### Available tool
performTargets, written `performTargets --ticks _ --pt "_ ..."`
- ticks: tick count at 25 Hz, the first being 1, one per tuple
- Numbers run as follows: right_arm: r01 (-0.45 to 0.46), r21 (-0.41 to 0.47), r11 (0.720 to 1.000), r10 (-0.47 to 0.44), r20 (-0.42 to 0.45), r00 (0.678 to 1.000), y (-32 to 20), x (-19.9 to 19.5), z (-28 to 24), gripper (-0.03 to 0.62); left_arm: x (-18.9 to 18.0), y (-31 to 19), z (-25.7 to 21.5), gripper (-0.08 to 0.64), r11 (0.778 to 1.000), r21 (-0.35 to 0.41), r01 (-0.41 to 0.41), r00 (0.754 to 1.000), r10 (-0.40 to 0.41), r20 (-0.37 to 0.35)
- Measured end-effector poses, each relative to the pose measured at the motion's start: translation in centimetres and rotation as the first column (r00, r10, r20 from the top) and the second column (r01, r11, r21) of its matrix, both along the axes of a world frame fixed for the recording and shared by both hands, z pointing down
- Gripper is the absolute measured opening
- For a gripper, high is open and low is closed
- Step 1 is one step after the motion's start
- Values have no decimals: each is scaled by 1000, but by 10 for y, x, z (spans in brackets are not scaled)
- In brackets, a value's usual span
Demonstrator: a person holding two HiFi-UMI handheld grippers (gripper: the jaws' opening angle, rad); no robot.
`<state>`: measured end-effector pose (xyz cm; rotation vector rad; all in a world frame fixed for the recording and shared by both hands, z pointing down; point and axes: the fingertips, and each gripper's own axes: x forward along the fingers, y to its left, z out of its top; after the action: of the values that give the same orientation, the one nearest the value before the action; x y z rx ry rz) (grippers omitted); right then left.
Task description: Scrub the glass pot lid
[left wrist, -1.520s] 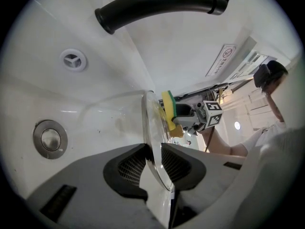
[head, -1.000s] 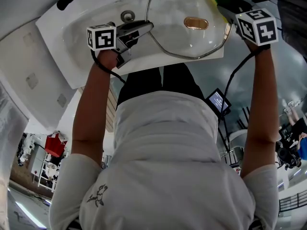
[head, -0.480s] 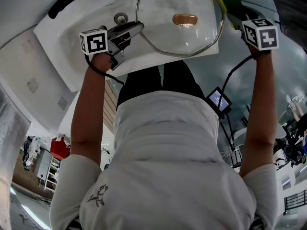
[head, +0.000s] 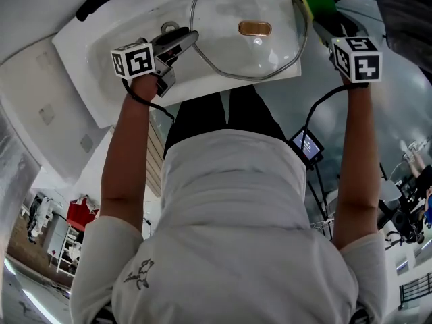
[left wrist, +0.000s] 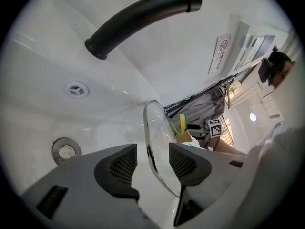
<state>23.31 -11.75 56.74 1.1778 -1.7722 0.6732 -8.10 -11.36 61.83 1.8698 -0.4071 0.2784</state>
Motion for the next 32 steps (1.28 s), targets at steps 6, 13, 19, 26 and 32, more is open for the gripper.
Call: performTargets --ticks 6,13,19,26,32 --pt "34 65 997 -38 58 998 5 -38 -32 291 -24 -14 -24 218 989 111 98 990 -109 91" --pt "79 176 981 -103 133 986 15 -83 -87 291 -37 -25 -101 218 944 299 141 976 -184 120" --pt "140 303 943 -197 167 966 27 -111 -149 292 -21 -14 -180 218 882 447 146 971 -214 106" --pt "197 447 873 -307 189 933 47 -131 -228 293 -19 10 -259 218 805 573 152 966 -243 86" --pt "195 559 806 -362 207 909 64 -127 -290 293 -4 28 -331 218 694 704 151 962 -266 56"
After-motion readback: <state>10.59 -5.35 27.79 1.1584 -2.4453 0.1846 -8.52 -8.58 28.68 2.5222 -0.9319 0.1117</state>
